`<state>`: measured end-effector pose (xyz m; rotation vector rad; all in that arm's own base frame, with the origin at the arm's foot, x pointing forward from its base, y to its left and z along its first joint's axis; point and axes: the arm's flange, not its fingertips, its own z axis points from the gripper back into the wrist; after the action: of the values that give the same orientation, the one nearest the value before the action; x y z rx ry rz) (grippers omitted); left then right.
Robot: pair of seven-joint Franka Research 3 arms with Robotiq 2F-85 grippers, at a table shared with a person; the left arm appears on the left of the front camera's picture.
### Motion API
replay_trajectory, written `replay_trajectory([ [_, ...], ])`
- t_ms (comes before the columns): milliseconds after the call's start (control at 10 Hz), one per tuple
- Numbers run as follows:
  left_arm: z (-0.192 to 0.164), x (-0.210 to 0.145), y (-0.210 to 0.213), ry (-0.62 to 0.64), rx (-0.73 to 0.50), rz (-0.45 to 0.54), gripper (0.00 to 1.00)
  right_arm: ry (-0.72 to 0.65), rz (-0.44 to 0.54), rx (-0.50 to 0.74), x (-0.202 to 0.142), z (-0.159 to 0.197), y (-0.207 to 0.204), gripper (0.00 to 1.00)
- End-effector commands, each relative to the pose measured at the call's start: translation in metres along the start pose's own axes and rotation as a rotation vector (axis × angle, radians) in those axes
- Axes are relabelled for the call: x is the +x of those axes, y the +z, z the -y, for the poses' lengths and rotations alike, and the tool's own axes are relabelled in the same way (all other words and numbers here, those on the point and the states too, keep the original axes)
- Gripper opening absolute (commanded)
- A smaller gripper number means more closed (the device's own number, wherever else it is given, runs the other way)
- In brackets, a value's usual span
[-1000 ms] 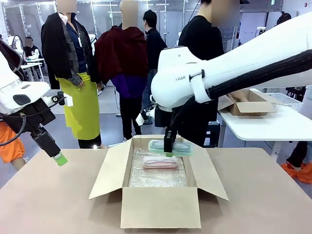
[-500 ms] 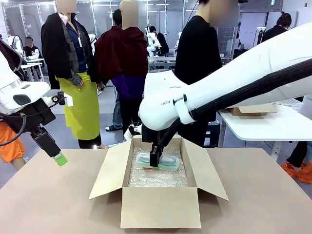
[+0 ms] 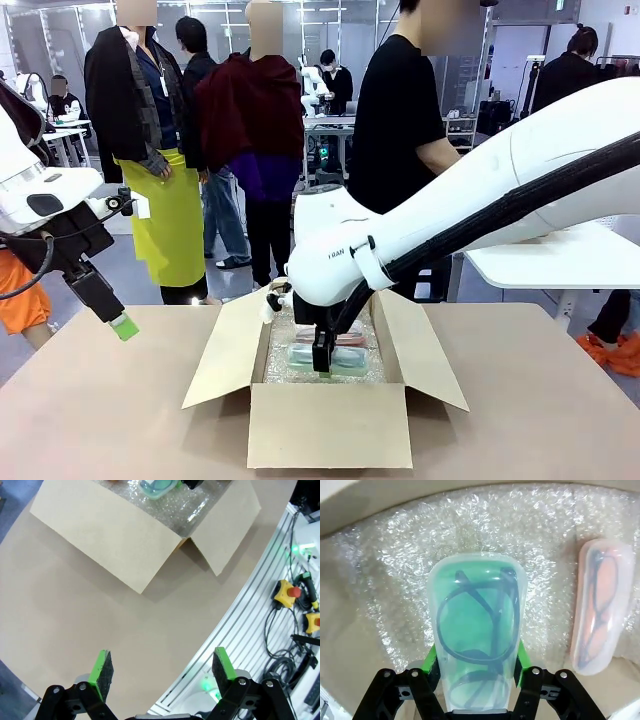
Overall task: Pack the glasses set securely to prepare it for shipping.
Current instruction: Put the Glasses case from the right side of the table into the Package Box.
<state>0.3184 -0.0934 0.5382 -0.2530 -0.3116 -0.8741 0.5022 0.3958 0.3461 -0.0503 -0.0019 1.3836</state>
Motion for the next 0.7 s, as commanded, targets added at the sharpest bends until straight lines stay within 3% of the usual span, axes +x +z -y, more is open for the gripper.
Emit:
replay_trajectory([
  [0, 0.0006, 0.0002, 0.0014, 0.006, -0.009, 0.014, 1.0, 0.046, 0.006, -0.007, -0.0042, -0.0008, -0.011, 0.23],
  [100, 0.0006, 0.0002, 0.0014, 0.006, -0.009, 0.014, 1.0, 0.099, 0.003, -0.005, -0.0071, -0.0011, -0.015, 0.23],
  [200, 0.0006, 0.0002, 0.0014, 0.006, -0.009, 0.014, 1.0, 0.107, -0.005, 0.001, -0.0091, -0.0001, -0.0168, 0.71],
  [400, 0.0006, 0.0002, 0.0014, 0.006, -0.009, 0.014, 1.0, 0.101, -0.014, -0.003, -0.0098, 0.0013, -0.0172, 0.96],
  [600, 0.0006, 0.0002, 0.0014, 0.006, -0.009, 0.014, 1.0, 0.102, -0.011, -0.008, -0.0109, -0.0012, -0.0125, 1.0],
])
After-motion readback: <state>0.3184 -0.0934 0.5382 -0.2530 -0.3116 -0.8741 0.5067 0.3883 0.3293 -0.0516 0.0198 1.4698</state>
